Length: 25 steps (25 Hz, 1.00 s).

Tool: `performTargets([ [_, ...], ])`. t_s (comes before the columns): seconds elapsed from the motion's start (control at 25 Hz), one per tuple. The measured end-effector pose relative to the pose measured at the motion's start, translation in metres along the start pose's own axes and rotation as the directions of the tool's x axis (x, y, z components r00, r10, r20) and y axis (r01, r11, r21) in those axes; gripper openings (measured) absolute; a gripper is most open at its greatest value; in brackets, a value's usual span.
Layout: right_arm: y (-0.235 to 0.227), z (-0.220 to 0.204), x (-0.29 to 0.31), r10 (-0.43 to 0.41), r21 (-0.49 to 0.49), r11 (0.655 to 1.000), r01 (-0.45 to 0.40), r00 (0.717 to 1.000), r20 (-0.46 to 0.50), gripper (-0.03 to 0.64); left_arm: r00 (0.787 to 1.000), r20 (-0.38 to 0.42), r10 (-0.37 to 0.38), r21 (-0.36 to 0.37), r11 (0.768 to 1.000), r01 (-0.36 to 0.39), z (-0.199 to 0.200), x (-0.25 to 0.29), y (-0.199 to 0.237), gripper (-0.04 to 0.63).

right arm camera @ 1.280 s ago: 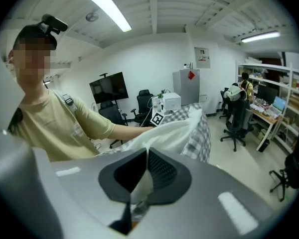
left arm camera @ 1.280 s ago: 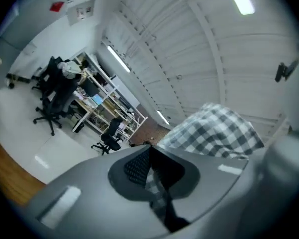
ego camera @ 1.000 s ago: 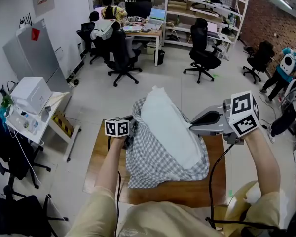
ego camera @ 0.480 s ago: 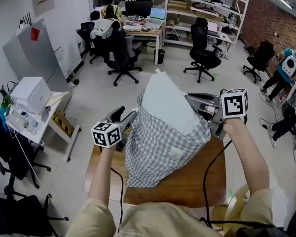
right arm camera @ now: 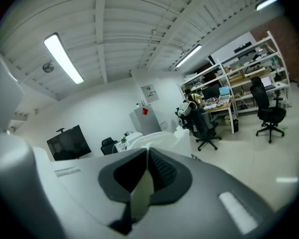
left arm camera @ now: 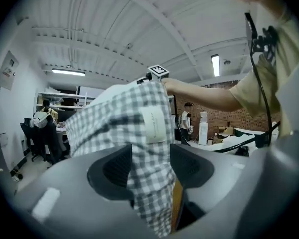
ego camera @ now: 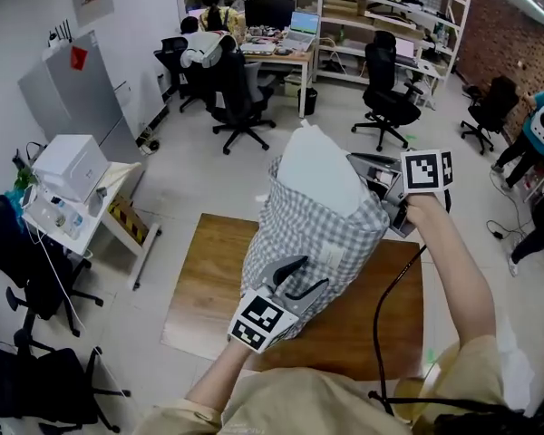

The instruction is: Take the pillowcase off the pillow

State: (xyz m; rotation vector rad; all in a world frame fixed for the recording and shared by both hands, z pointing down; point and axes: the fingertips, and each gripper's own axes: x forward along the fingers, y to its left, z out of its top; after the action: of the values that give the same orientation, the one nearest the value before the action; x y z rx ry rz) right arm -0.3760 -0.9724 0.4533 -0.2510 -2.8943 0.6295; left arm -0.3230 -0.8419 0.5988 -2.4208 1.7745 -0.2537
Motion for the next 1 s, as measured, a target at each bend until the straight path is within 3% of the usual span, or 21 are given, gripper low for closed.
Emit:
performTargets([
  [0.04,0.002,0.000,0.001,0.004,-0.001,1.000,-0.004,1.000,-0.001,0.011,1.000,-0.016,0.014,-0.007,1.000,-0.014,-0.008,0.008,-0.003,0.227],
  [0.12,0.008,0.002,0.007,0.010,-0.005,1.000,-0.010,1.000,-0.005,0.011,0.997,-0.024,0.067,-0.030,0.997,-0.068,-0.019,0.016,0.002,0.123],
  [0.28,0.018,0.008,0.016,0.007,-0.020,1.000,-0.007,1.000,-0.010,0.011,0.990,-0.008,0.138,-0.044,0.989,-0.139,-0.025,0.021,0.017,0.005],
  [0.56,0.014,0.010,0.003,-0.022,-0.006,1.000,0.022,1.000,0.002,0.011,0.993,0.026,0.117,-0.038,0.992,-0.116,-0.016,0.015,0.008,0.002],
  [0.72,0.016,0.011,-0.002,-0.031,-0.008,0.999,0.031,1.000,0.003,0.011,0.994,-0.011,0.105,-0.052,0.993,-0.105,-0.029,0.020,0.005,0.000],
  [0.84,0.014,0.014,-0.009,-0.018,0.019,1.000,0.018,1.000,0.018,0.011,0.993,-0.086,0.080,-0.026,0.996,-0.082,-0.072,0.035,-0.005,0.000],
  [0.92,0.009,0.015,-0.016,-0.012,0.077,0.997,0.008,0.999,0.047,0.011,0.983,-0.181,0.028,-0.045,0.998,-0.037,-0.125,0.044,-0.019,0.000],
  [0.96,0.005,0.013,-0.020,-0.028,0.133,0.991,0.018,0.997,0.070,0.011,0.965,-0.262,-0.002,-0.053,0.999,-0.012,-0.166,0.044,-0.028,0.000],
  [1.0,0.004,0.011,-0.026,-0.059,0.200,0.979,0.039,0.994,0.094,0.009,0.932,-0.362,-0.026,-0.054,0.999,0.007,-0.218,0.040,-0.036,0.000],
])
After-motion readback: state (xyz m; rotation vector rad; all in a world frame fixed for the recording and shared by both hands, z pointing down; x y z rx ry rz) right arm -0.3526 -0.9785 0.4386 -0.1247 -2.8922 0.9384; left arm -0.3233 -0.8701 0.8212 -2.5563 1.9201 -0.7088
